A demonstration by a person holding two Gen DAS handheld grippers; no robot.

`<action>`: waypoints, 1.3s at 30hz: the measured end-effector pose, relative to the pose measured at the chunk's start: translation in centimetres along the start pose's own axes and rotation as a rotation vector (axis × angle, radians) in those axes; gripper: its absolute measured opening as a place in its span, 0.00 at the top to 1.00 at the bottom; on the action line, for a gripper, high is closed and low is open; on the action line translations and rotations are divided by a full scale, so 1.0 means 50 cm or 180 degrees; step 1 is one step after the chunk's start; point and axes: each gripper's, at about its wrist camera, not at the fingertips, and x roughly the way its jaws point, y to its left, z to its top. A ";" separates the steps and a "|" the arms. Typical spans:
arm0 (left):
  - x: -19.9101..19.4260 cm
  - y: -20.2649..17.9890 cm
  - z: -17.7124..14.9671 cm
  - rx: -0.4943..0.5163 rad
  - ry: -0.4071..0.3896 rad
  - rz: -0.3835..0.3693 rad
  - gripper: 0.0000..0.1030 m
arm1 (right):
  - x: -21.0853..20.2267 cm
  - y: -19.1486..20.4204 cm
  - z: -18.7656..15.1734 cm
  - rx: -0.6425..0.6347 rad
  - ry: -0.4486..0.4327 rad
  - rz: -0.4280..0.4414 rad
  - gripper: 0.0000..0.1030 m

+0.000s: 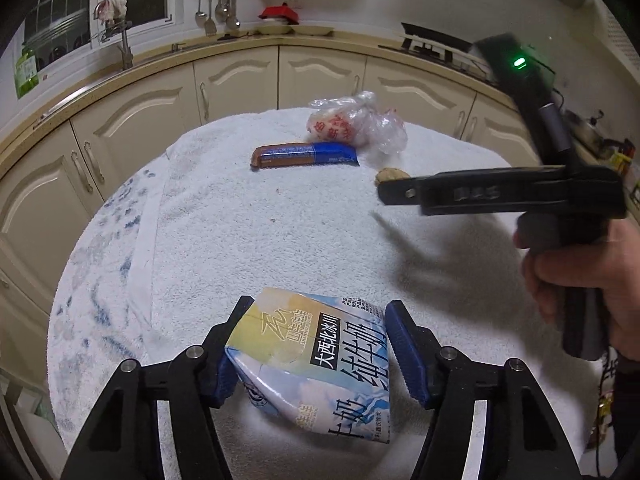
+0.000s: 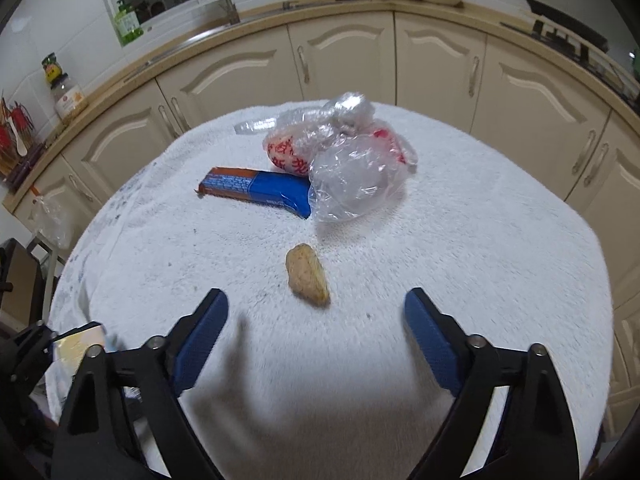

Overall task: Collect trash
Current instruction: 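Grasp the milk carton with the left tool while the right tool grasps the brown nut, then lift the milk carton with the left tool while the right tool lifts the nut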

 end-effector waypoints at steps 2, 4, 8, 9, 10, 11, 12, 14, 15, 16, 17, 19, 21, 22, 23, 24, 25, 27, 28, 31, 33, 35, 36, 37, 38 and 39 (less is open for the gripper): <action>-0.009 0.002 0.000 -0.0057 -0.0057 -0.0021 0.59 | 0.004 0.008 0.005 -0.0123 -0.0071 -0.0071 0.37; -0.013 0.007 0.002 -0.0116 -0.0052 -0.0025 0.63 | 0.004 0.015 0.007 -0.0193 -0.0070 -0.0067 0.56; -0.006 0.002 0.005 -0.0044 -0.0046 0.0037 0.62 | 0.002 0.024 -0.004 -0.0312 -0.0049 -0.0066 0.75; -0.009 -0.001 0.004 -0.0026 -0.0043 0.0066 0.55 | -0.001 0.023 -0.007 -0.0308 -0.0050 -0.0057 0.75; -0.014 -0.007 0.002 -0.0017 -0.0026 0.0106 0.37 | -0.002 0.020 -0.008 -0.0306 -0.0052 -0.0049 0.75; -0.015 -0.009 -0.002 0.0006 -0.0017 0.0130 0.28 | -0.002 0.019 -0.009 -0.0306 -0.0053 -0.0039 0.75; -0.021 -0.012 -0.007 0.0053 -0.0051 0.0130 0.14 | -0.003 0.018 -0.008 -0.0310 -0.0053 -0.0037 0.75; -0.033 -0.021 -0.016 0.0175 -0.0104 0.0159 0.07 | 0.000 0.021 -0.005 -0.0362 -0.0048 -0.0069 0.75; -0.033 -0.027 -0.022 0.0239 -0.0070 0.0185 0.06 | 0.001 0.026 -0.004 -0.0387 -0.0043 -0.0082 0.74; -0.028 -0.028 -0.027 0.0279 -0.0024 0.0215 0.08 | 0.003 0.030 -0.002 -0.0407 -0.0039 -0.0082 0.75; -0.018 -0.026 -0.031 0.0297 0.0026 0.0233 0.14 | 0.005 0.032 0.001 -0.0417 -0.0037 -0.0070 0.75; 0.005 -0.012 -0.033 0.0195 0.0208 0.0113 0.39 | 0.008 0.034 0.005 -0.0436 -0.0032 -0.0062 0.80; 0.003 -0.007 -0.032 0.0136 0.0164 0.0051 0.40 | 0.005 0.032 0.003 -0.0421 -0.0026 -0.0023 0.80; 0.002 -0.008 -0.030 0.0144 0.0168 0.0051 0.40 | 0.003 0.030 0.002 -0.0410 -0.0028 -0.0017 0.80; -0.002 -0.010 -0.030 0.0155 0.0161 0.0046 0.40 | 0.000 0.027 -0.003 -0.0385 -0.0031 0.0002 0.80; -0.004 -0.012 -0.030 0.0146 0.0160 0.0021 0.40 | -0.004 0.025 -0.007 -0.0362 -0.0036 0.0014 0.80; -0.008 -0.014 -0.031 0.0135 0.0148 -0.0001 0.40 | -0.008 0.023 -0.011 -0.0346 -0.0040 0.0021 0.80; -0.017 -0.017 -0.029 0.0118 0.0122 -0.0009 0.40 | -0.018 0.018 -0.022 -0.0311 -0.0040 0.0046 0.80; -0.021 -0.016 -0.028 0.0103 0.0107 -0.0016 0.40 | -0.023 0.015 -0.026 -0.0294 -0.0042 0.0050 0.80; -0.037 -0.017 -0.026 0.0056 0.0036 -0.0006 0.40 | -0.050 0.001 -0.045 -0.0194 -0.0069 0.0122 0.80; -0.055 -0.025 -0.021 0.0042 -0.0027 -0.0003 0.40 | -0.072 -0.005 -0.059 -0.0168 -0.0098 0.0108 0.80; -0.076 -0.035 -0.014 0.0043 -0.0111 0.0010 0.40 | -0.096 -0.017 -0.071 -0.0082 -0.0143 0.0172 0.80; -0.084 -0.041 -0.012 0.0041 -0.0143 0.0016 0.40 | -0.109 -0.022 -0.078 -0.0050 -0.0165 0.0173 0.80; -0.094 -0.046 -0.009 0.0034 -0.0180 0.0018 0.40 | -0.120 -0.027 -0.084 -0.0032 -0.0189 0.0159 0.80; -0.105 -0.053 -0.005 0.0021 -0.0228 0.0021 0.40 | -0.135 -0.034 -0.092 -0.0001 -0.0216 0.0157 0.80; -0.115 -0.059 -0.003 0.0013 -0.0260 0.0030 0.40 | -0.147 -0.043 -0.097 0.0037 -0.0242 0.0171 0.80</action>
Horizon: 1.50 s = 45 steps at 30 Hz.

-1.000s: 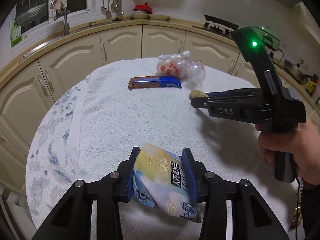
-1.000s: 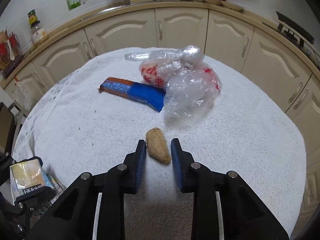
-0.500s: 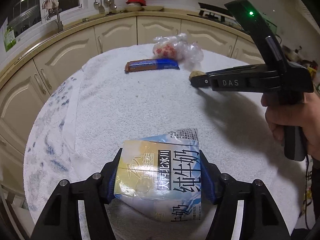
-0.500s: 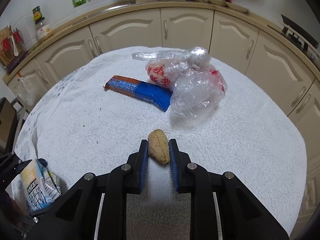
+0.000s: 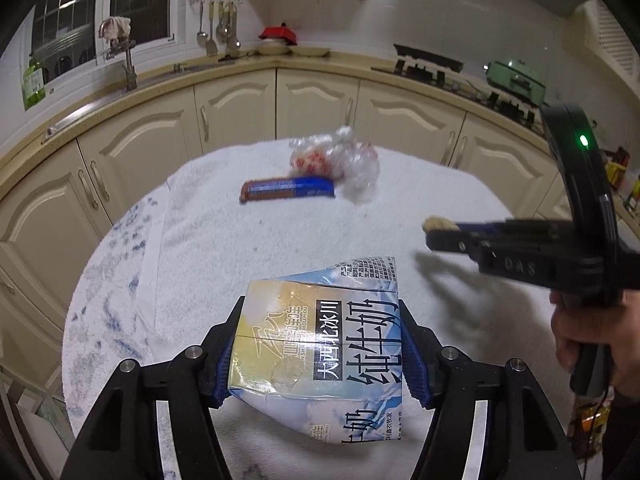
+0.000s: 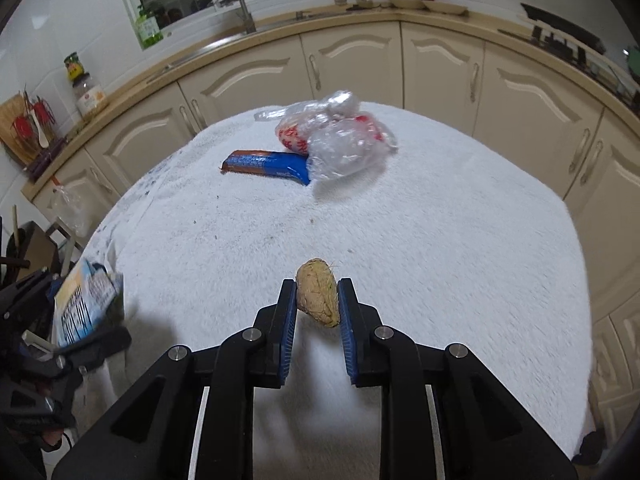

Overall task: Collect trash
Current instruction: 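Lift the milk carton with the left tool while the right tool lifts the nut, then carry both items over the wastebasket and open both tools to drop them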

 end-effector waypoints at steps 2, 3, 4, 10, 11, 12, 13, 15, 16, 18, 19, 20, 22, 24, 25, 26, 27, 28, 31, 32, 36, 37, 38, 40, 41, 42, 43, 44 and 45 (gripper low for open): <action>-0.021 -0.016 0.007 -0.0030 -0.0074 0.0004 0.40 | -0.031 -0.012 -0.012 0.0050 -0.0071 -0.0024 0.80; -0.030 -0.020 0.010 -0.0038 -0.0098 -0.0001 0.40 | -0.048 -0.018 -0.018 0.0069 -0.0104 -0.0031 0.80; -0.039 -0.028 0.013 -0.0045 -0.0124 -0.0008 0.40 | -0.063 -0.024 -0.022 0.0096 -0.0140 -0.0027 0.80; -0.079 -0.098 0.025 0.0028 -0.0274 -0.0099 0.40 | -0.172 -0.070 -0.056 0.0254 -0.0402 -0.0076 0.80; -0.088 -0.114 0.028 0.0041 -0.0305 -0.0131 0.40 | -0.193 -0.078 -0.063 0.0284 -0.0455 -0.0094 0.80; -0.092 -0.125 0.031 0.0049 -0.0326 -0.0156 0.40 | -0.211 -0.086 -0.068 0.0313 -0.0502 -0.0102 0.80; -0.097 -0.138 0.032 0.0052 -0.0347 -0.0177 0.40 | -0.226 -0.092 -0.073 0.0339 -0.0545 -0.0107 0.80; -0.107 -0.166 0.039 0.0079 -0.0398 -0.0235 0.40 | -0.268 -0.110 -0.087 0.0394 -0.0652 -0.0140 0.80; -0.112 -0.179 0.043 0.0096 -0.0422 -0.0262 0.40 | -0.283 -0.118 -0.094 0.0416 -0.0693 -0.0163 0.80; -0.124 -0.213 0.051 0.0141 -0.0485 -0.0319 0.40 | -0.319 -0.138 -0.111 0.0473 -0.0786 -0.0233 0.80; -0.130 -0.230 0.054 0.0160 -0.0511 -0.0354 0.40 | -0.334 -0.148 -0.117 0.0500 -0.0820 -0.0263 0.80; -0.136 -0.246 0.056 0.0177 -0.0535 -0.0399 0.40 | -0.349 -0.159 -0.125 0.0536 -0.0856 -0.0289 0.80; -0.136 -0.273 0.061 0.0215 -0.0568 -0.0464 0.40 | -0.385 -0.188 -0.143 0.0621 -0.0937 -0.0364 0.80; -0.139 -0.309 0.065 0.0258 -0.0591 -0.0544 0.40 | -0.418 -0.219 -0.163 0.0718 -0.0998 -0.0432 0.80; -0.137 -0.326 0.067 0.0275 -0.0599 -0.0584 0.40 | -0.432 -0.233 -0.172 0.0760 -0.1023 -0.0471 0.80; -0.136 -0.349 0.068 0.0308 -0.0605 -0.0641 0.40 | -0.443 -0.247 -0.180 0.0796 -0.1043 -0.0520 0.80; -0.130 -0.364 0.068 0.0329 -0.0603 -0.0680 0.40 | -0.460 -0.268 -0.194 0.0864 -0.1064 -0.0581 0.80; -0.119 -0.383 0.072 0.0346 -0.0596 -0.0713 0.40 | -0.470 -0.283 -0.203 0.0911 -0.1077 -0.0615 0.80; -0.093 -0.439 0.073 0.0432 -0.0557 -0.0853 0.40 | -0.497 -0.334 -0.235 0.1094 -0.1100 -0.0741 0.80; -0.082 -0.459 0.073 0.0461 -0.0534 -0.0899 0.40 | -0.505 -0.352 -0.247 0.1162 -0.1103 -0.0782 0.80; -0.024 -0.531 0.083 0.0553 -0.0405 -0.1074 0.40 | -0.518 -0.409 -0.283 0.1357 -0.1078 -0.0899 0.80; -0.009 -0.550 0.083 0.0592 -0.0371 -0.1103 0.40 | -0.517 -0.422 -0.291 0.1406 -0.1067 -0.0917 0.80; 0.006 -0.562 0.087 0.0619 -0.0335 -0.1124 0.40 | -0.517 -0.431 -0.296 0.1437 -0.1058 -0.0924 0.80; 0.037 -0.588 0.093 0.0679 -0.0264 -0.1164 0.40 | -0.513 -0.459 -0.309 0.1528 -0.1031 -0.0948 0.80; 0.055 -0.603 0.093 0.0718 -0.0220 -0.1177 0.40 | -0.508 -0.469 -0.313 0.1567 -0.1016 -0.0950 0.80; 0.075 -0.612 0.107 0.0742 -0.0173 -0.1180 0.40 | -0.503 -0.481 -0.318 0.1606 -0.1000 -0.0947 0.80; 0.096 -0.626 0.122 0.0761 -0.0128 -0.1188 0.40 | -0.495 -0.494 -0.322 0.1648 -0.0980 -0.0948 0.80; 0.117 -0.636 0.129 0.0782 -0.0078 -0.1192 0.40 | -0.487 -0.506 -0.325 0.1685 -0.0956 -0.0946 0.80; 0.138 -0.646 0.138 0.0798 -0.0029 -0.1193 0.40 | -0.480 -0.514 -0.329 0.1707 -0.0940 -0.0938 0.80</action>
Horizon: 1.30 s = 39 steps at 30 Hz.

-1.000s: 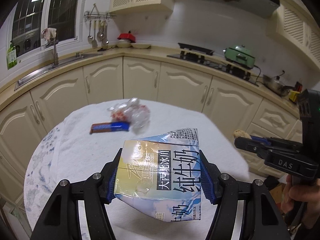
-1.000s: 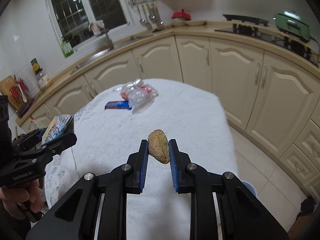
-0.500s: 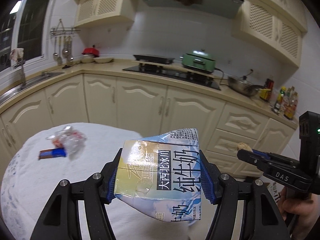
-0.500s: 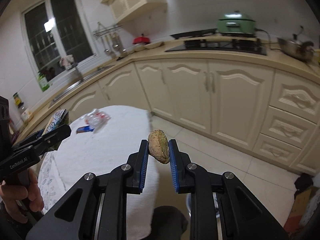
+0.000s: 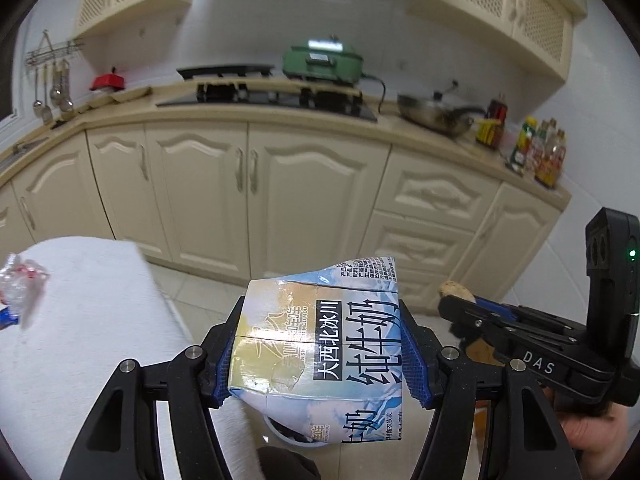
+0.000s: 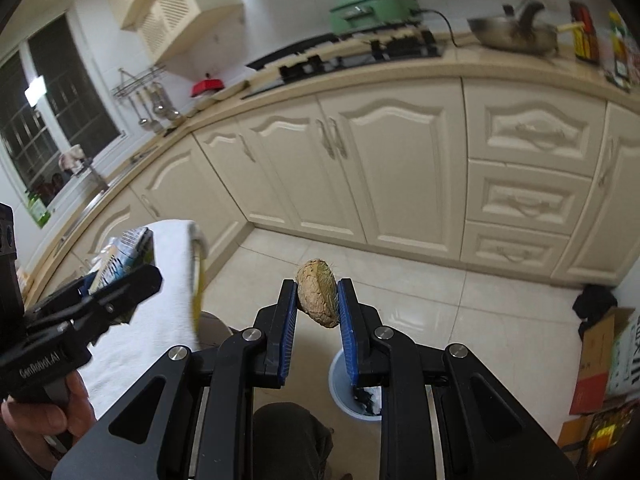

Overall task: Collect trash
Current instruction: 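Carry both items over the wastebasket and open both tools to drop them, then return both open tools to the table above the snack bar and bag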

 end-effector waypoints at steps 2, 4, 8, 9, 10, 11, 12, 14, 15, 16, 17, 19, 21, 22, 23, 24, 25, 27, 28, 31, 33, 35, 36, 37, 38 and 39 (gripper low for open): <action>0.050 0.000 0.016 0.0019 0.0139 -0.0019 0.40 | 0.023 -0.018 0.000 0.0069 0.0055 0.0001 0.80; 0.101 -0.012 0.049 0.0020 0.0237 -0.0019 0.40 | 0.047 -0.033 0.000 0.0130 0.0111 0.0001 0.80; 0.190 -0.020 0.088 0.0015 0.0452 -0.0038 0.40 | 0.091 -0.059 -0.004 0.0226 0.0228 -0.0002 0.80; 0.211 -0.019 0.097 0.0023 0.0511 -0.0030 0.40 | 0.105 -0.067 -0.006 0.0262 0.0268 0.0009 0.80; 0.229 -0.021 0.103 0.0028 0.0562 -0.0026 0.39 | 0.113 -0.074 -0.008 0.0292 0.0287 0.0019 0.80; 0.248 -0.020 0.109 0.0036 0.0630 -0.0028 0.39 | 0.122 -0.082 -0.010 0.0331 0.0312 0.0021 0.79; 0.269 -0.020 0.116 0.0048 0.0697 -0.0020 0.39 | 0.128 -0.086 -0.013 0.0354 0.0329 0.0012 0.77; 0.311 -0.024 0.131 0.0095 0.0799 0.0029 0.37 | 0.145 -0.101 -0.017 0.0439 0.0371 -0.0024 0.75; 0.325 -0.029 0.135 0.0117 0.0827 0.0044 0.30 | 0.150 -0.109 -0.019 0.0486 0.0383 -0.0053 0.64; 0.339 -0.036 0.139 0.0136 0.0839 0.0058 0.21 | 0.152 -0.116 -0.021 0.0525 0.0380 -0.0084 0.57; 0.349 -0.038 0.149 0.0154 0.0824 0.0094 0.16 | 0.153 -0.124 -0.023 0.0573 0.0364 -0.0087 0.45; 0.358 -0.043 0.159 0.0179 0.0769 0.0146 0.02 | 0.153 -0.132 -0.025 0.0631 0.0368 -0.0087 0.42; 0.360 -0.048 0.171 0.0211 0.0711 0.0183 0.01 | 0.150 -0.137 -0.027 0.0656 0.0365 -0.0098 0.39; 0.361 -0.052 0.170 0.0224 0.0699 0.0209 0.01 | 0.148 -0.138 -0.027 0.0670 0.0359 -0.0100 0.37; 0.362 -0.052 0.180 0.0225 0.0673 0.0244 0.01 | 0.145 -0.138 -0.027 0.0678 0.0351 -0.0105 0.30; 0.359 -0.052 0.182 0.0218 0.0650 0.0254 0.01 | 0.141 -0.139 -0.027 0.0690 0.0334 -0.0120 0.21; 0.356 -0.051 0.190 0.0197 0.0614 0.0261 0.01 | 0.138 -0.138 -0.027 0.0699 0.0322 -0.0135 0.16; 0.334 -0.046 0.186 0.0166 0.0544 0.0281 0.01 | 0.131 -0.136 -0.026 0.0714 0.0306 -0.0156 0.04; 0.325 -0.044 0.192 0.0153 0.0495 0.0301 0.01 | 0.129 -0.133 -0.026 0.0706 0.0307 -0.0175 0.01; 0.253 -0.016 0.156 0.0121 0.0373 0.0330 0.01 | 0.124 -0.113 -0.021 0.0646 0.0313 -0.0230 0.00; 0.203 -0.004 0.134 0.0095 0.0282 0.0357 0.01 | 0.121 -0.094 -0.017 0.0608 0.0295 -0.0212 0.00; 0.158 0.009 0.117 0.0053 0.0203 0.0387 0.01 | 0.117 -0.072 -0.011 0.0558 0.0280 -0.0186 0.00; 0.131 0.014 0.103 0.0033 0.0166 0.0397 0.01 | 0.115 -0.058 -0.009 0.0530 0.0268 -0.0172 0.00; 0.093 0.026 0.085 0.0012 0.0127 0.0402 0.01 | 0.111 -0.043 -0.006 0.0493 0.0254 -0.0150 0.00; 0.071 0.035 0.082 -0.0019 0.0072 0.0416 0.01 | 0.107 -0.025 -0.001 0.0447 0.0239 -0.0123 0.00; 0.044 0.044 0.074 -0.0039 0.0031 0.0433 0.01 | 0.103 -0.009 0.002 0.0402 0.0221 -0.0101 0.00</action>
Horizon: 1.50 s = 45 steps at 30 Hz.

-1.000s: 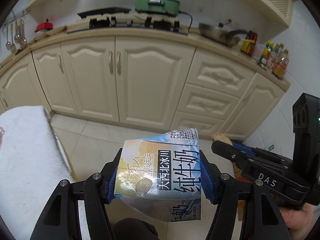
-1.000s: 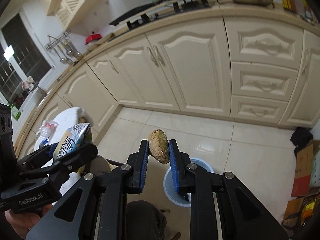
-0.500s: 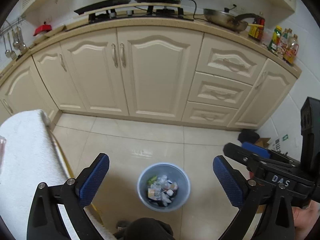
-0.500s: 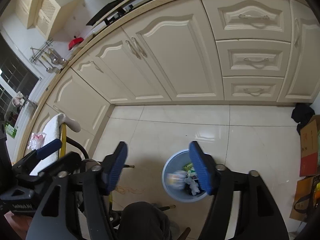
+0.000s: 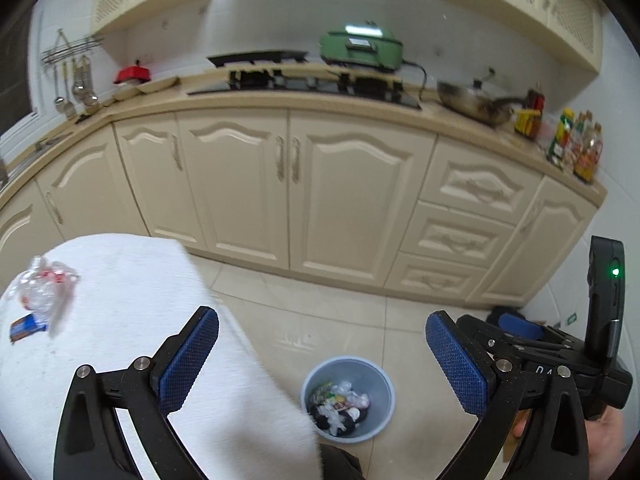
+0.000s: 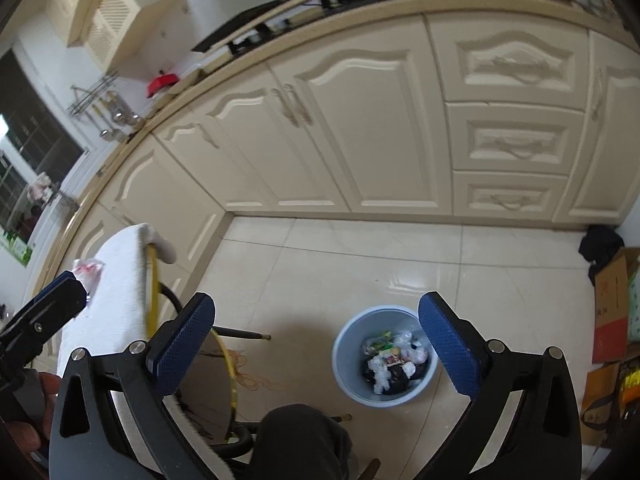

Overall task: Collect trash
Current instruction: 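Return both open tools to the table above the snack bar and bag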

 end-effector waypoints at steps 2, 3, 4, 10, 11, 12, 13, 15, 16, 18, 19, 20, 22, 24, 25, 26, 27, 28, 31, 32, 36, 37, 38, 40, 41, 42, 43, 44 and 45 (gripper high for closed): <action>-0.048 0.027 -0.016 -0.0059 -0.0067 0.0050 0.01 | -0.009 0.038 0.004 -0.0099 -0.0031 0.0044 0.00; -0.069 0.040 -0.025 -0.0093 -0.0096 0.0075 0.01 | -0.012 0.053 0.003 -0.0134 -0.0041 0.0062 0.00; -0.089 0.054 -0.034 -0.0127 -0.0119 0.0103 0.01 | -0.017 0.077 0.005 -0.0193 -0.0057 0.0095 0.00; -0.205 0.141 -0.067 -0.0394 -0.0245 0.0292 0.01 | -0.033 0.214 0.007 -0.0498 -0.0148 0.0277 0.00; -0.228 0.160 -0.076 -0.0442 -0.0279 0.0329 0.01 | -0.034 0.235 0.006 -0.0546 -0.0158 0.0303 0.00; -0.246 0.172 -0.079 -0.0480 -0.0303 0.0354 0.01 | -0.035 0.265 0.005 -0.0615 -0.0169 0.0348 0.00; -0.264 0.184 -0.081 -0.0515 -0.0330 0.0381 0.01 | -0.036 0.291 0.004 -0.0676 -0.0172 0.0391 0.00; -0.306 0.214 -0.093 -0.0578 -0.0407 0.0464 0.01 | -0.036 0.341 -0.001 -0.0806 -0.0181 0.0453 0.00; -0.325 0.228 -0.100 -0.0605 -0.0436 0.0509 0.01 | -0.035 0.363 -0.003 -0.0863 -0.0181 0.0483 0.00; -0.367 0.262 -0.119 -0.0683 -0.0499 0.0598 0.01 | -0.033 0.406 -0.007 -0.0966 -0.0178 0.0554 0.00; -0.385 0.275 -0.129 -0.0719 -0.0523 0.0636 0.01 | -0.031 0.433 -0.010 -0.1035 -0.0173 0.0593 0.00; -0.405 0.293 -0.141 -0.0764 -0.0544 0.0694 0.01 | -0.028 0.455 -0.013 -0.1092 -0.0168 0.0618 0.00; -0.425 0.314 -0.154 -0.0823 -0.0563 0.0764 0.01 | -0.019 0.502 -0.018 -0.1210 -0.0146 0.0676 0.00; -0.449 0.342 -0.175 -0.0904 -0.0570 0.0831 0.01 | -0.009 0.545 -0.026 -0.1321 -0.0117 0.0749 0.00; -0.457 0.353 -0.183 -0.0937 -0.0558 0.0852 0.01 | -0.005 0.561 -0.029 -0.1365 -0.0108 0.0762 0.00; -0.466 0.368 -0.195 -0.0976 -0.0545 0.0878 0.01 | 0.002 0.582 -0.032 -0.1422 -0.0093 0.0778 0.00; -0.467 0.378 -0.195 -0.1000 -0.0538 0.0892 0.01 | 0.009 0.597 -0.034 -0.1465 -0.0078 0.0800 0.00; -0.472 0.392 -0.201 -0.1030 -0.0531 0.0911 0.01 | 0.015 0.610 -0.036 -0.1497 -0.0067 0.0820 0.00; -0.482 0.426 -0.217 -0.1114 -0.0499 0.0977 0.01 | 0.040 0.654 -0.045 -0.1612 -0.0014 0.0848 0.00; -0.480 0.435 -0.217 -0.1126 -0.0481 0.0999 0.01 | 0.049 0.663 -0.047 -0.1637 0.0009 0.0863 0.00; -0.455 0.482 -0.204 -0.1138 -0.0382 0.1060 0.01 | 0.105 0.714 -0.056 -0.1756 0.0150 0.0909 0.00; -0.443 0.494 -0.200 -0.1113 -0.0342 0.1065 0.01 | 0.127 0.729 -0.058 -0.1779 0.0206 0.0918 0.00; -0.430 0.504 -0.194 -0.1088 -0.0311 0.1073 0.01 | 0.147 0.742 -0.060 -0.1797 0.0251 0.0928 0.00; -0.399 0.528 -0.187 -0.1018 -0.0203 0.1116 0.01 | 0.191 0.766 -0.064 -0.1841 0.0352 0.0940 0.00; -0.381 0.540 -0.181 -0.0987 -0.0150 0.1107 0.01 | 0.218 0.780 -0.065 -0.1859 0.0404 0.0942 0.00; -0.357 0.545 -0.172 -0.0968 -0.0105 0.1099 0.01 | 0.232 0.785 -0.067 -0.1864 0.0436 0.0944 0.00; -0.338 0.559 -0.170 -0.0952 -0.0058 0.1097 0.01 | 0.257 0.796 -0.067 -0.1865 0.0488 0.0947 0.00; -0.314 0.568 -0.164 -0.0935 -0.0009 0.1097 0.01 | 0.284 0.807 -0.067 -0.1866 0.0547 0.0949 0.00; -0.290 0.580 -0.158 -0.0916 0.0040 0.1091 0.01 | 0.306 0.815 -0.069 -0.1869 0.0598 0.0945 0.00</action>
